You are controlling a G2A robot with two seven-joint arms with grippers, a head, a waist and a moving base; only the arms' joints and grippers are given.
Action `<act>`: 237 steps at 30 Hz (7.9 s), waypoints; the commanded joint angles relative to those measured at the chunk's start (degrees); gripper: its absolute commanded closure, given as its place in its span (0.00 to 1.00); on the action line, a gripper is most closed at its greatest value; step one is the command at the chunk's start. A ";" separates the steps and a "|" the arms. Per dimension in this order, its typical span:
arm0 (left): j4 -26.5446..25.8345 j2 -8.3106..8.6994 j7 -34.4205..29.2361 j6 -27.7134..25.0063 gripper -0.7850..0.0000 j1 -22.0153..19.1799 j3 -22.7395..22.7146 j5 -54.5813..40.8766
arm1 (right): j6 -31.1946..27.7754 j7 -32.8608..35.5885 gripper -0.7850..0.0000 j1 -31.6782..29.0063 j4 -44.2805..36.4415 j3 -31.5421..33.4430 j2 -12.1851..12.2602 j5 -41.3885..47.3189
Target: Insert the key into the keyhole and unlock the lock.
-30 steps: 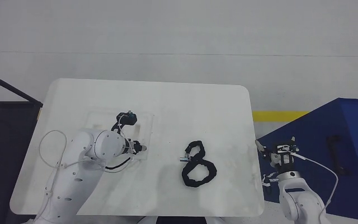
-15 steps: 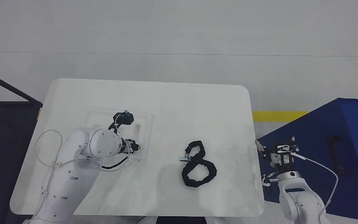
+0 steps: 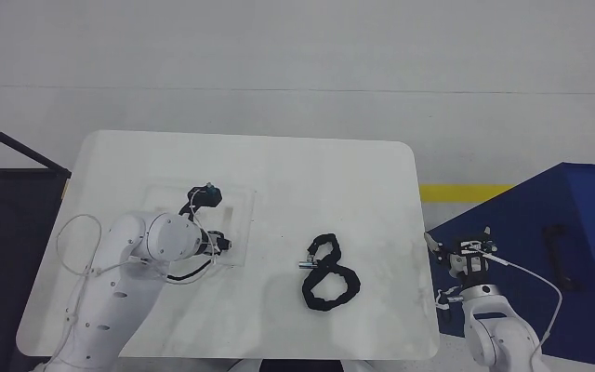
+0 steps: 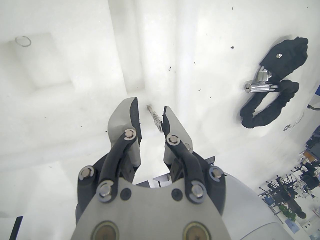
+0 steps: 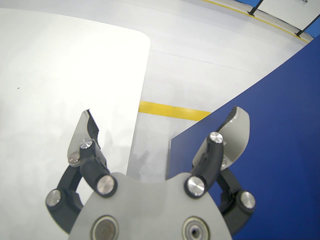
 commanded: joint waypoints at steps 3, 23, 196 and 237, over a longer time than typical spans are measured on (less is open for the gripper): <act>-0.19 -0.04 0.00 0.00 0.82 -0.39 0.92 0.55 | 0.00 0.00 0.00 0.00 0.00 0.00 0.00 0.00; -2.01 0.00 0.92 0.93 1.00 2.38 -1.11 3.45 | 0.00 0.00 0.00 0.00 0.00 0.00 0.00 0.00; 10.27 1.04 0.00 -26.58 1.00 14.89 -41.23 -71.35 | -25.67 49.35 1.00 30.00 5.61 -30.84 0.04 27.14; 10.27 1.04 0.00 -26.58 1.00 14.89 -41.23 -71.35 | -30.50 35.53 1.00 31.20 8.88 -35.46 -0.96 67.76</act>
